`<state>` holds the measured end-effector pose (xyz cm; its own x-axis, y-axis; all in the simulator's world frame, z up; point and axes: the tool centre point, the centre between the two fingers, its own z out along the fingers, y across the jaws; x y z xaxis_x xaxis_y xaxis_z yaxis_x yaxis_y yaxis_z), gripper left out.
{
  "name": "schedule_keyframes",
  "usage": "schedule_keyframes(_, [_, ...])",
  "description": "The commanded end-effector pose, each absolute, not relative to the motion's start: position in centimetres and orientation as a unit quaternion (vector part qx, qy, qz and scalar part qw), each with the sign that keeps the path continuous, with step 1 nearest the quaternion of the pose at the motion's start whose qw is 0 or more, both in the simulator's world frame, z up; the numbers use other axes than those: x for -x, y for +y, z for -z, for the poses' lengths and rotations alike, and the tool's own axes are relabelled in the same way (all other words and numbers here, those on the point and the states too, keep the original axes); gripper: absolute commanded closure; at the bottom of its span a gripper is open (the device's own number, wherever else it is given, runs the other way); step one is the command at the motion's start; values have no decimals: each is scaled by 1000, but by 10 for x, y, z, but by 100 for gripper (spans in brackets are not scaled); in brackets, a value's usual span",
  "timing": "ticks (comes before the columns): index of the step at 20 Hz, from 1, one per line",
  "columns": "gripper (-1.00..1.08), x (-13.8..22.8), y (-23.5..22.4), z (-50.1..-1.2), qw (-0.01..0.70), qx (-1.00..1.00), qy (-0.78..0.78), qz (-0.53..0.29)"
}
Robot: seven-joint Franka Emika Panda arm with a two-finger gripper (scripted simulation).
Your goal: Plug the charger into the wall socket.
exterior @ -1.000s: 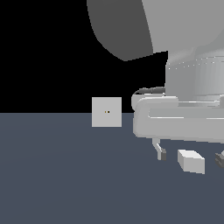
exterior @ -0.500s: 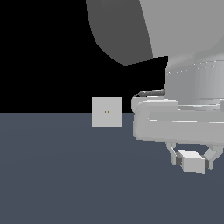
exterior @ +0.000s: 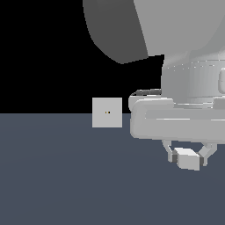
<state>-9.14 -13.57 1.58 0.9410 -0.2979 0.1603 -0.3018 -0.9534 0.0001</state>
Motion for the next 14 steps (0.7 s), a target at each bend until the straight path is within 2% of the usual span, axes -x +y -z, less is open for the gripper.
schedule_keyframes(1, [108,84,-128,-21,12,-986,-143,-80])
schedule_keyframes(6, [108,61,-99,-38,10,-991,-111,-80])
schedule_keyframes(14, [108,14,-28,-78,4,-996,-35,-81])
